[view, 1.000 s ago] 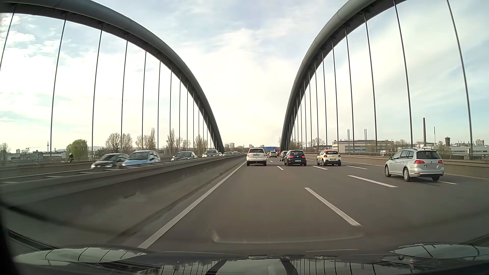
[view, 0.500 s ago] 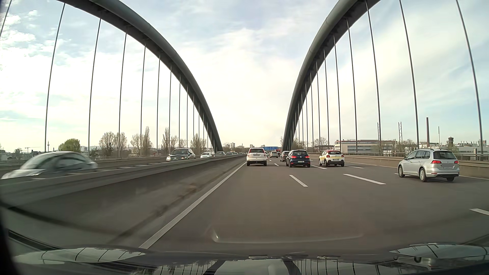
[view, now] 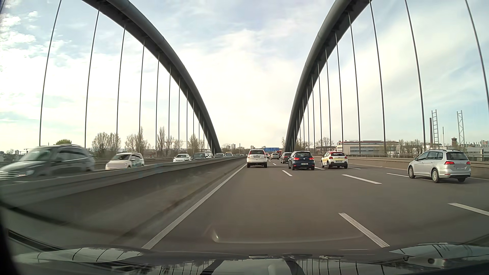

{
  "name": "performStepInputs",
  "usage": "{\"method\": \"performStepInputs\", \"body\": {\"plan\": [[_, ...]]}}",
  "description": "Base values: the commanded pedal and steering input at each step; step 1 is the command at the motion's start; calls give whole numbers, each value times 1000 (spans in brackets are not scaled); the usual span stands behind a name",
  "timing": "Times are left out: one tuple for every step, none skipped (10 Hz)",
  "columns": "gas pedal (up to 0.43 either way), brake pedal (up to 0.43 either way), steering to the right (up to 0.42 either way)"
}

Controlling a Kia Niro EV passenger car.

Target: Follow the waypoints while adhering to traffic rules and regulations

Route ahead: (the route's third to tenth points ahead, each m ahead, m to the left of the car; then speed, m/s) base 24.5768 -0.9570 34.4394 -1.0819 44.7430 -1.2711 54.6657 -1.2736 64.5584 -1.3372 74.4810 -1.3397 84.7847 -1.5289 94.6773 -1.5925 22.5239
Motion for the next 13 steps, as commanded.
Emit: {"method": "performStepInputs", "body": {"plan": [[177,0,-3],[177,0,-3],[177,0,-3],[177,0,-2],[177,0,-2],[177,0,-2],[177,0,-2],[177,0,-1],[177,0,-1],[177,0,-1],[177,0,-2],[177,0,-1],[177,0,-1]]}}
